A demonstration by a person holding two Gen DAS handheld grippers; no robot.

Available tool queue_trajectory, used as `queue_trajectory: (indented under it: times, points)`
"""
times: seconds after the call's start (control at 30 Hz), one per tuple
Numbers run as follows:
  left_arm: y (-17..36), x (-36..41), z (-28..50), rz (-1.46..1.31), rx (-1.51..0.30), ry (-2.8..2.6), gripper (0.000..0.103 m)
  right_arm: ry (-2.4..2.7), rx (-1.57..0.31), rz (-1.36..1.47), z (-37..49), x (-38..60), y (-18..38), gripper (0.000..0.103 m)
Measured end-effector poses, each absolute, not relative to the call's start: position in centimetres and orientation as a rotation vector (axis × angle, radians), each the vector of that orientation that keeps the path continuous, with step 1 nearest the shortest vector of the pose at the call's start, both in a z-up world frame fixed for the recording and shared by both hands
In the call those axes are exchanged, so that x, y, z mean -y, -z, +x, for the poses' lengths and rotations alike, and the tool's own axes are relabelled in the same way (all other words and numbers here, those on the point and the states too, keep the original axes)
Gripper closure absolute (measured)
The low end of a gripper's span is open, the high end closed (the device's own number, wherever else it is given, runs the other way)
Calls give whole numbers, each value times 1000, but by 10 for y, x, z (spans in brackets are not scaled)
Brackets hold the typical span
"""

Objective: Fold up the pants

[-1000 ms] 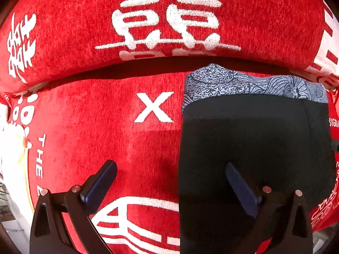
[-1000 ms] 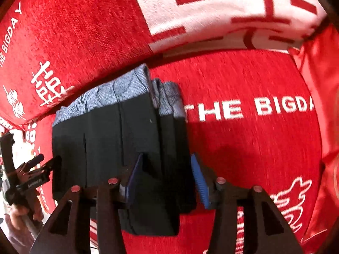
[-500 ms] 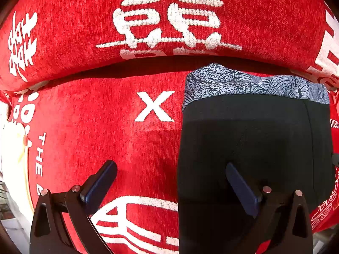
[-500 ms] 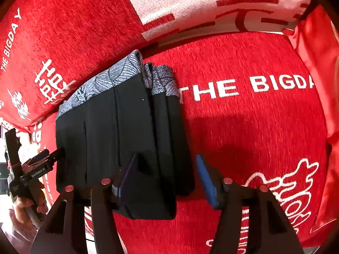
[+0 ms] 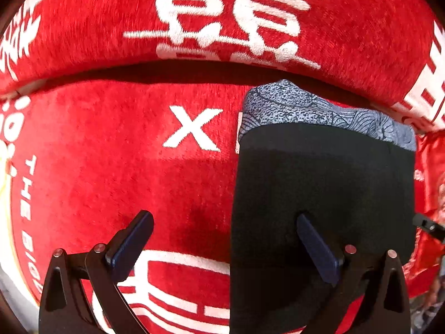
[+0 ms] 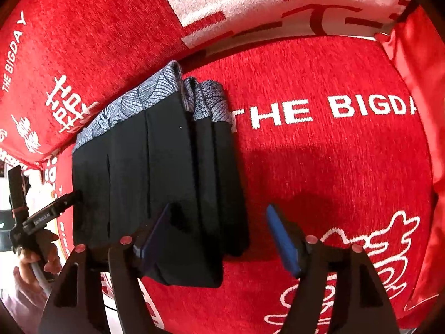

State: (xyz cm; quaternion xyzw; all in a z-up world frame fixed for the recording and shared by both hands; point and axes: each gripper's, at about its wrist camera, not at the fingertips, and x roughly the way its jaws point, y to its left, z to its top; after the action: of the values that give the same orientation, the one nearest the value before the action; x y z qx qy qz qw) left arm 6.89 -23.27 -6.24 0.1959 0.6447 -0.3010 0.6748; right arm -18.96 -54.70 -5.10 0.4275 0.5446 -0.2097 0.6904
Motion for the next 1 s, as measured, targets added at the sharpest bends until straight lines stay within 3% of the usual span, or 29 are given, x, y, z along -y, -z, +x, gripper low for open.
queue_trajectory:
  times: [0.1, 1.0]
  points:
    - [64, 231, 73, 405, -1478, 716, 0, 430, -1217, 969, -191, 550, 53, 23]
    - [103, 249, 84, 274, -1632, 964, 0, 146, -1070, 1263, -177, 582, 107, 22]
